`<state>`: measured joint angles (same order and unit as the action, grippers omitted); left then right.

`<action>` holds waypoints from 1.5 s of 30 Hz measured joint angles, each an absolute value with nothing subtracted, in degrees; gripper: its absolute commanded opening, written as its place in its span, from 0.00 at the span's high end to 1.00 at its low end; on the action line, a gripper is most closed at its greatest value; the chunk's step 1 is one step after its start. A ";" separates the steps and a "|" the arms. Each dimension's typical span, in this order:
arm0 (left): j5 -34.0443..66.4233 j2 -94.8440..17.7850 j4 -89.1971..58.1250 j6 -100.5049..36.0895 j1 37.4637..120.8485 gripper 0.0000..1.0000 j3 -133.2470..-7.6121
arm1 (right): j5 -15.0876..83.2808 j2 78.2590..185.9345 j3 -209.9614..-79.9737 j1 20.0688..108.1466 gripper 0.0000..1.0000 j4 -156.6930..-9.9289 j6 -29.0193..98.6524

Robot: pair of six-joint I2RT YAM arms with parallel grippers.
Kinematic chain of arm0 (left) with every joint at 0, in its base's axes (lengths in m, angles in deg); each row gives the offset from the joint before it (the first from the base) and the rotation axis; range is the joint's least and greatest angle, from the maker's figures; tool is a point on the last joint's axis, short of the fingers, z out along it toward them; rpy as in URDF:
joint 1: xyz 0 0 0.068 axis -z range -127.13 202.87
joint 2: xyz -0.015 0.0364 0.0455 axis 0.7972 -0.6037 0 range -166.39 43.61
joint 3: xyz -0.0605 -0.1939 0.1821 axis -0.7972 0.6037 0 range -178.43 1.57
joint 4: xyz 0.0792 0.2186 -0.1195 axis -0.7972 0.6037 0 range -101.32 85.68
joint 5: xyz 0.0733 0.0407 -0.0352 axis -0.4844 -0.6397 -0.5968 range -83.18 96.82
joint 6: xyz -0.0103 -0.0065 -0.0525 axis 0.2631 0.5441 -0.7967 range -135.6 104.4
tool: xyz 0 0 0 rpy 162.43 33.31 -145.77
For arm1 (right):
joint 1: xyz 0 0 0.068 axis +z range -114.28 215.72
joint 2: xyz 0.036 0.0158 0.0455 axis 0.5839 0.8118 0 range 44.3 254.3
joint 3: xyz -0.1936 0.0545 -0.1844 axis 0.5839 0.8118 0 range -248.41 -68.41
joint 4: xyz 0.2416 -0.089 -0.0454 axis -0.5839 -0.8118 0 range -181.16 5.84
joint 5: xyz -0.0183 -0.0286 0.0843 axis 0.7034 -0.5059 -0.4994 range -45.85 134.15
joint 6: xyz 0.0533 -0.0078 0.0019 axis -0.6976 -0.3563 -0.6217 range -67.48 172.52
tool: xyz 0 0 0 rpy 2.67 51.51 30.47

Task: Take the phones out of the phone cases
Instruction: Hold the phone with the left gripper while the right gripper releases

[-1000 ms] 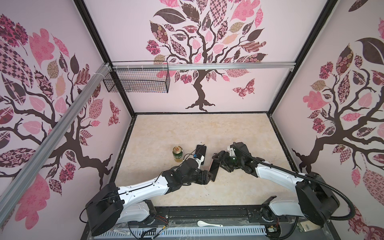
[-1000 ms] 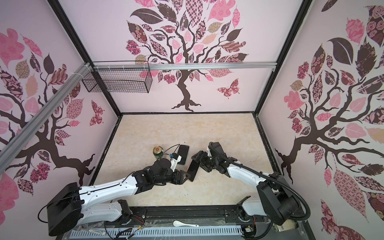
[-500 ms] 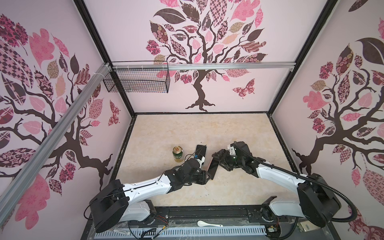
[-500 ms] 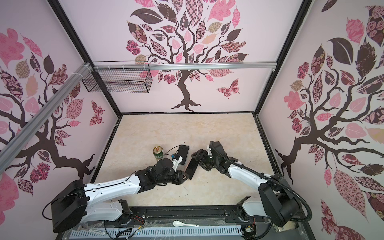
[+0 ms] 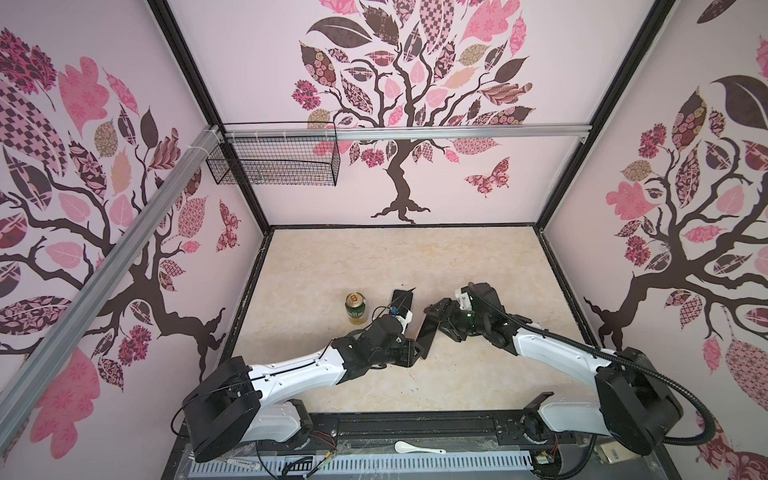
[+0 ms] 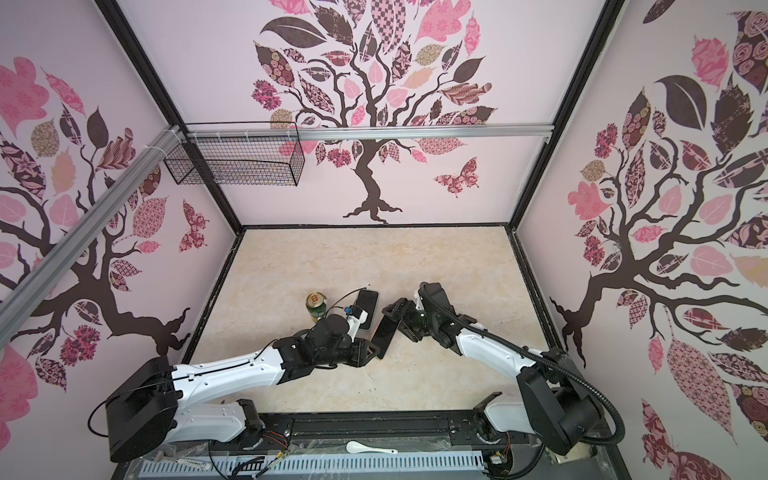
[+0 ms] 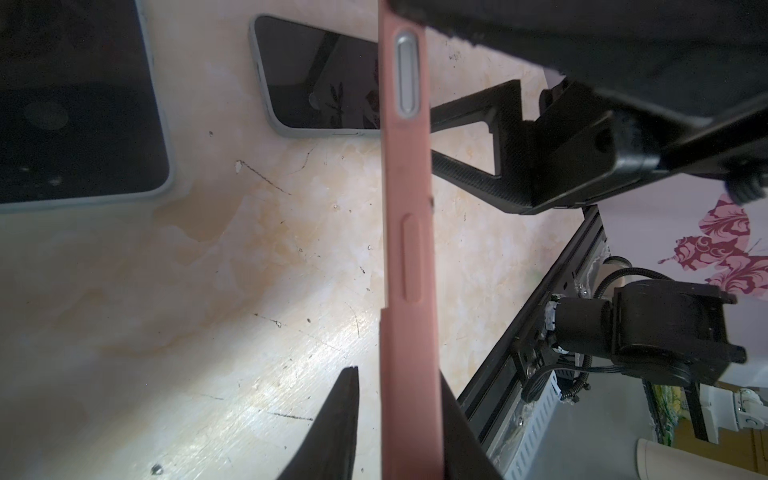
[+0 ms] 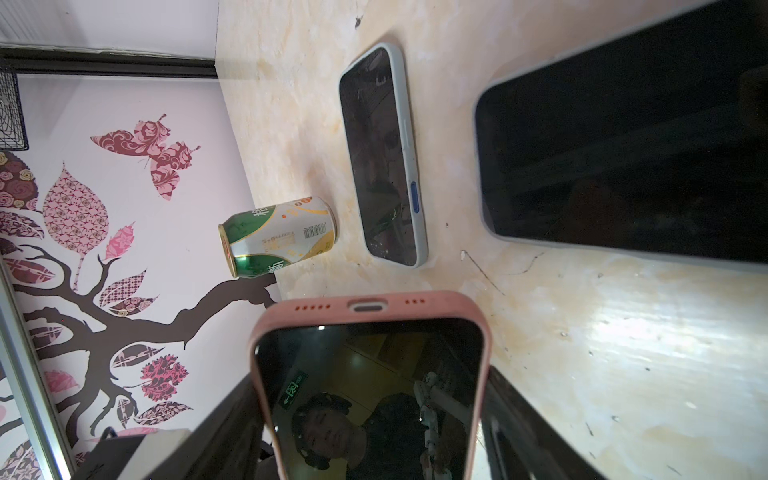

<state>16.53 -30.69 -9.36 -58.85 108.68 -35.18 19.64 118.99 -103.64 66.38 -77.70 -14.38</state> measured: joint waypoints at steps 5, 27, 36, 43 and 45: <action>16.34 -30.67 -9.36 -58.74 108.68 0.72 -35.42 | 19.44 118.99 -102.44 66.38 0.47 -77.40 -14.81; 15.83 -30.67 -9.34 -57.62 108.68 0.79 -35.62 | 16.86 118.80 -98.00 66.38 0.47 -69.03 -23.69; 13.32 -30.27 -8.31 -57.10 108.74 0.96 -35.62 | 16.84 118.71 -97.95 66.40 0.44 -68.70 -24.23; 12.56 -29.29 -6.98 -56.29 108.85 1.00 -36.14 | 17.52 116.57 -97.98 66.40 0.01 -69.90 -22.73; 11.29 -29.05 -4.92 -56.38 108.83 1.00 -36.89 | 18.59 114.90 -98.44 66.40 0.01 -71.52 -20.78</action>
